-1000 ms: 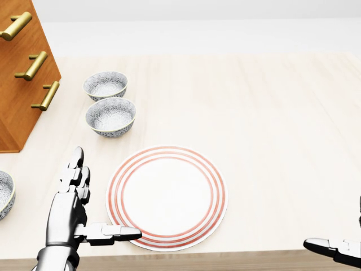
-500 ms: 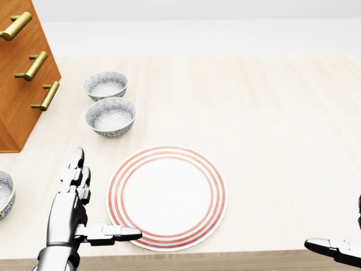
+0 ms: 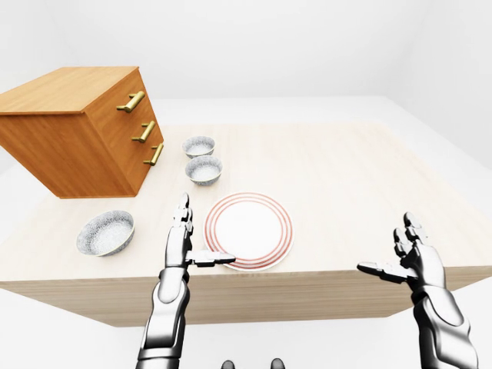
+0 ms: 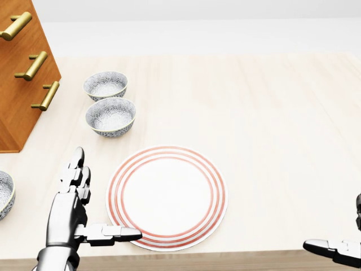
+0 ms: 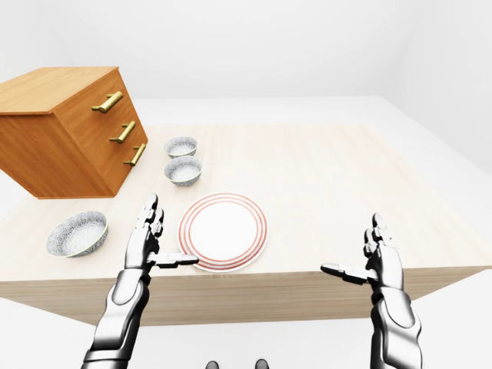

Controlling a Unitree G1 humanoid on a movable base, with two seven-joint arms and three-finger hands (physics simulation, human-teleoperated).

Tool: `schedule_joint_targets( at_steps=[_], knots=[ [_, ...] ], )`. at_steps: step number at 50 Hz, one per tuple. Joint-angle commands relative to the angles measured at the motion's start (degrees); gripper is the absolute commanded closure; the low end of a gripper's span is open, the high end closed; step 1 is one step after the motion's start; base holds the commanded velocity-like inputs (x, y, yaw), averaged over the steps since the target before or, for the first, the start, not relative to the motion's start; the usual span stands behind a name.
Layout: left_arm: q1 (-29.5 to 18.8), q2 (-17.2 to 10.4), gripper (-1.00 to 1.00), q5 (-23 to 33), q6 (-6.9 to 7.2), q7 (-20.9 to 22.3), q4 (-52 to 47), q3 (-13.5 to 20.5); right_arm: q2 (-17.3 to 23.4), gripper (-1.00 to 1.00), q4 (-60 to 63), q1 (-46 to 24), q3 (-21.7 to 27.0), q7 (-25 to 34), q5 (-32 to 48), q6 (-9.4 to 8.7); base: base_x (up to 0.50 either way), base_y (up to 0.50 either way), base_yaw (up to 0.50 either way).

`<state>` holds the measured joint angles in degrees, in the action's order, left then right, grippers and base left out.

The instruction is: Put the bowl in the middle on the plate.

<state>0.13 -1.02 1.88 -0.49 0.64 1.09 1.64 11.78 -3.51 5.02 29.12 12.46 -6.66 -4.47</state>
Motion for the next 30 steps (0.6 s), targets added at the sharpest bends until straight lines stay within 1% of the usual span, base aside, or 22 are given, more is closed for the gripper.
schedule_joint_targets(
  at_steps=[1, 2, 3, 4, 6, 9, 11, 12, 13, 14, 15, 17, 18, 20, 23, 24, 26, 27, 28, 29, 30],
  knots=[
    [0.1, 0.0, -1.0, 0.1, -0.22, 0.1, 0.1, 0.0, 0.2, -1.0, -0.8, -0.2, -0.1, 0.0, 0.2, 0.52, 0.0, 0.0, 0.0],
    [0.3, 0.1, -1.0, 0.1, 0.44, 0.1, -0.8, -0.1, 0.1, -1.0, -0.9, -0.1, -0.3, 0.0, 0.3, 0.61, 0.0, 0.0, 0.0],
    [0.0, 0.0, -1.0, 0.1, -0.13, 0.1, 0.0, 0.0, 0.1, -1.0, -0.7, 0.0, -0.3, 0.0, 0.4, 0.63, 0.0, 0.0, 0.0],
    [0.2, 0.0, -1.0, 0.1, 0.5, 0.1, -0.8, -0.1, 0.2, -1.0, -1.1, -0.2, -0.3, 0.0, 0.4, 0.7, 0.0, 0.0, 0.0],
    [0.3, 0.1, -1.0, 0.1, 0.62, 0.1, -1.0, -0.2, 0.3, -1.0, -1.6, -0.4, -0.2, -0.1, 0.4, 1.04, 0.0, 0.0, 0.0],
    [0.3, 0.1, -1.0, 0.3, 0.34, 0.1, -0.7, -0.2, 0.3, -1.0, -0.1, -0.1, 0.0, 0.2, -0.4, -0.53, 0.0, 0.0, 0.0],
    [0.4, 0.1, -1.0, 0.3, 0.81, 0.1, -1.3, -0.3, 0.2, -1.0, 0.2, 0.1, 0.1, 0.2, -0.3, -0.53, 0.0, 0.0, 0.0],
    [0.2, 0.1, -1.0, 0.4, 0.43, 0.1, -0.8, -0.2, 0.3, -1.0, -0.8, -0.3, 0.1, 0.3, -0.3, -0.41, 0.0, 0.0, 0.0],
    [-0.3, 0.0, -1.0, 0.3, -0.83, 0.2, 0.9, 0.0, 0.3, -1.0, -1.0, -0.2, 0.1, 0.4, -0.3, -0.16, 0.0, 0.0, 0.0],
    [-0.5, -0.1, -1.0, 0.2, -1.37, 0.2, 1.7, 0.1, 0.3, -1.0, -0.9, -0.1, 0.1, 0.3, -0.3, -0.23, 0.0, 0.0, 0.0],
    [-0.7, -0.1, -1.0, 0.2, -1.73, 0.2, 2.2, 0.1, 0.3, -1.0, -0.5, -0.1, 0.1, 0.3, -0.4, -0.53, 0.17, 0.0, 0.0],
    [-0.8, -0.1, -1.0, 0.2, -2.24, 0.2, 2.9, 0.2, 0.3, -1.0, -0.3, -0.1, 0.1, 0.4, -0.4, -0.53, 0.18, 0.0, 0.0],
    [-0.6, -0.1, -1.0, 0.2, -1.43, 0.1, 1.8, 0.1, 0.4, -1.0, -0.9, -0.3, 0.1, 0.3, -0.3, -0.28, 0.2, 0.0, 0.0],
    [-0.4, -0.1, -1.0, 0.2, -1.02, 0.1, 1.2, 0.0, 0.4, -1.0, -0.3, -0.2, 0.1, 0.3, -0.5, -0.53, 0.23, 0.0, 0.0],
    [-0.2, 0.0, -1.0, 0.3, -0.55, 0.1, 0.5, -0.1, 0.5, -1.0, -1.3, -0.5, 0.1, 0.3, -0.5, -0.07, 0.25, 0.0, 0.0],
    [-0.2, 0.0, -1.0, 0.4, -0.67, 0.1, 0.6, -0.1, 0.4, -1.0, -0.5, -0.2, 0.1, 0.3, -0.6, -0.53, 0.25, 0.0, 0.0],
    [-0.2, -0.1, -1.0, 0.5, -0.86, 0.1, 0.8, -0.1, 0.4, -1.0, -0.3, -0.2, 0.1, 0.3, -0.5, -0.53, 0.26, 0.0, 0.0],
    [-0.5, -0.1, -1.0, 0.4, -1.56, 0.2, 1.8, 0.0, 0.3, -1.0, -0.3, -0.2, 0.1, 0.3, -0.5, -0.53, 0.26, 0.0, 0.0],
    [-0.5, -0.1, -1.0, 0.4, -1.58, 0.2, 1.9, 0.0, 0.3, -1.0, -0.5, -0.2, 0.2, 0.4, -0.6, -0.39, 0.28, 0.0, 0.0],
    [-0.4, -0.1, -1.0, 0.4, -1.28, 0.2, 1.5, 0.0, 0.4, -1.0, -1.0, -0.3, 0.1, 0.4, -0.6, -0.03, 0.3, 0.0, 0.0],
    [-0.9, -0.1, -1.0, 0.2, -2.01, 0.1, 2.6, 0.2, 0.5, -1.0, -1.4, -0.5, 0.1, 0.4, -0.5, 0.26, 0.31, 0.0, 0.0]
  ],
)
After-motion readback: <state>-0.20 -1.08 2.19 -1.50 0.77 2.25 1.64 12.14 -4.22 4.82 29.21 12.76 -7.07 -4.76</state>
